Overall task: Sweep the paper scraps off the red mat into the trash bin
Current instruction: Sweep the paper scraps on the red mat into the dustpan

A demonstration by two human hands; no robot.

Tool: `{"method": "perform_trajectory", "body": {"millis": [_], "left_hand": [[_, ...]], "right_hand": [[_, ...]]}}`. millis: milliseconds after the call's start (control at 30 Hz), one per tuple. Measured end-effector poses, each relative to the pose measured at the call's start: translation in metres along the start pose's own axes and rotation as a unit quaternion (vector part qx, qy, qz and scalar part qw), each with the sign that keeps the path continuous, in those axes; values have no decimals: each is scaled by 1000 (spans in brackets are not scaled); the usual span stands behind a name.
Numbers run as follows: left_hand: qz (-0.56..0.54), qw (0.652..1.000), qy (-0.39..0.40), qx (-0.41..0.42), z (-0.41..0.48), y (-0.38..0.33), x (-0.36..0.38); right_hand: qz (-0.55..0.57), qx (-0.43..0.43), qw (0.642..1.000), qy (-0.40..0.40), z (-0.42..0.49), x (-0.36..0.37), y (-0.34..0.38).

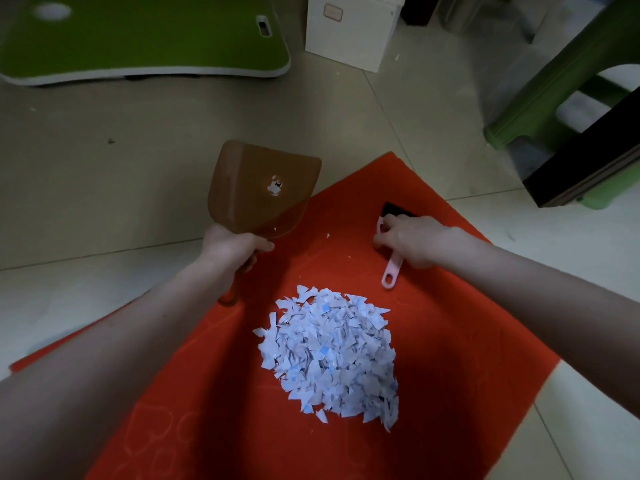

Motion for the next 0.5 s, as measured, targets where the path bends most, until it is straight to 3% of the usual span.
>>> {"method": "perform_trajectory", "body": {"millis": [100, 200, 333, 500], "left_hand": [[2, 1000, 2, -7, 1, 5, 0], [3, 1000, 1, -9, 3, 6, 3], [-1, 1000, 3, -6, 4, 6, 6], [-1, 1000, 0, -1, 9, 7, 7]], "right_hand": [[82, -1, 988, -130, 8, -27, 14], [248, 8, 942, -226, 22, -42, 27], [302, 3, 925, -233, 43, -39, 39], [271, -25, 931, -243, 52, -37, 42]]}}
Point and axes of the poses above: each hand's wrist, its own z-axis towards the middle knuckle, its own x-axis out of the palm, y = z × x, the point moved 7 cm from there along z, towards the middle knuckle, and after that the axes turned 2 degrees about y, right-handed, at the moved point
